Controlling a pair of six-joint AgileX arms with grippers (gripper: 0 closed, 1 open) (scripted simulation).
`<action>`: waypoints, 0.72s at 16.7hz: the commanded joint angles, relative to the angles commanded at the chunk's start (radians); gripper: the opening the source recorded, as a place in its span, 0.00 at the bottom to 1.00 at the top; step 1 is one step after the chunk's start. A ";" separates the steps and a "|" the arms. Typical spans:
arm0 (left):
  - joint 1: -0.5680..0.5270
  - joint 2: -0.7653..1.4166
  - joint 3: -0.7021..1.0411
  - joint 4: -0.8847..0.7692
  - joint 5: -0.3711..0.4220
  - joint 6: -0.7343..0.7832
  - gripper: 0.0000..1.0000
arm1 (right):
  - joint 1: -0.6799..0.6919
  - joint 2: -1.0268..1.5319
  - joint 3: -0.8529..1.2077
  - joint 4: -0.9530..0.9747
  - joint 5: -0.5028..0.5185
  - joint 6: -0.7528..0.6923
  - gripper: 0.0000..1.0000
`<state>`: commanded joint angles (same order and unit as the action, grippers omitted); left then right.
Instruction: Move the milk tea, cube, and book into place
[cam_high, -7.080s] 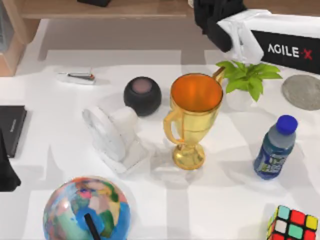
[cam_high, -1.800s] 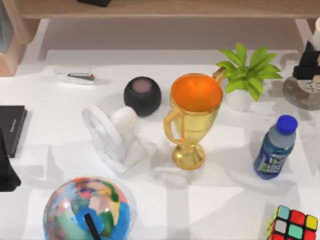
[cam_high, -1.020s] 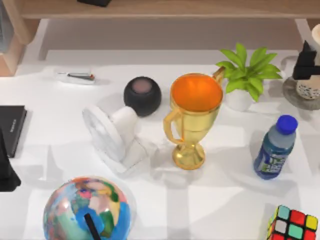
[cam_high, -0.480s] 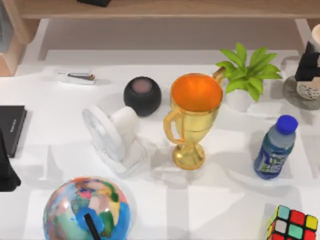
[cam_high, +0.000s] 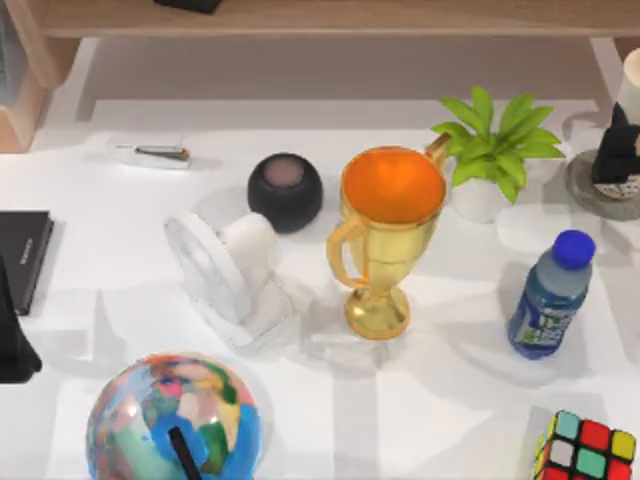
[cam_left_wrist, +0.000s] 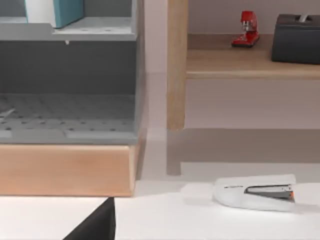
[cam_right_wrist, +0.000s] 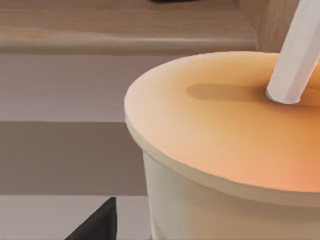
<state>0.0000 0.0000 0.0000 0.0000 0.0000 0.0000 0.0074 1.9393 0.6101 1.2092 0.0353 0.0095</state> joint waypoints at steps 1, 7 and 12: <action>0.000 0.000 0.000 0.000 0.000 0.000 1.00 | 0.000 -0.003 -0.001 -0.003 0.000 0.000 1.00; 0.000 0.000 0.000 0.000 0.000 0.000 1.00 | 0.002 -0.181 -0.022 -0.152 -0.001 0.001 1.00; 0.000 0.000 0.000 0.000 0.000 0.000 1.00 | 0.003 -0.270 -0.034 -0.236 -0.002 0.001 1.00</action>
<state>0.0000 0.0000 0.0000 0.0000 0.0000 0.0000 0.0099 1.6691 0.5756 0.9735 0.0337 0.0103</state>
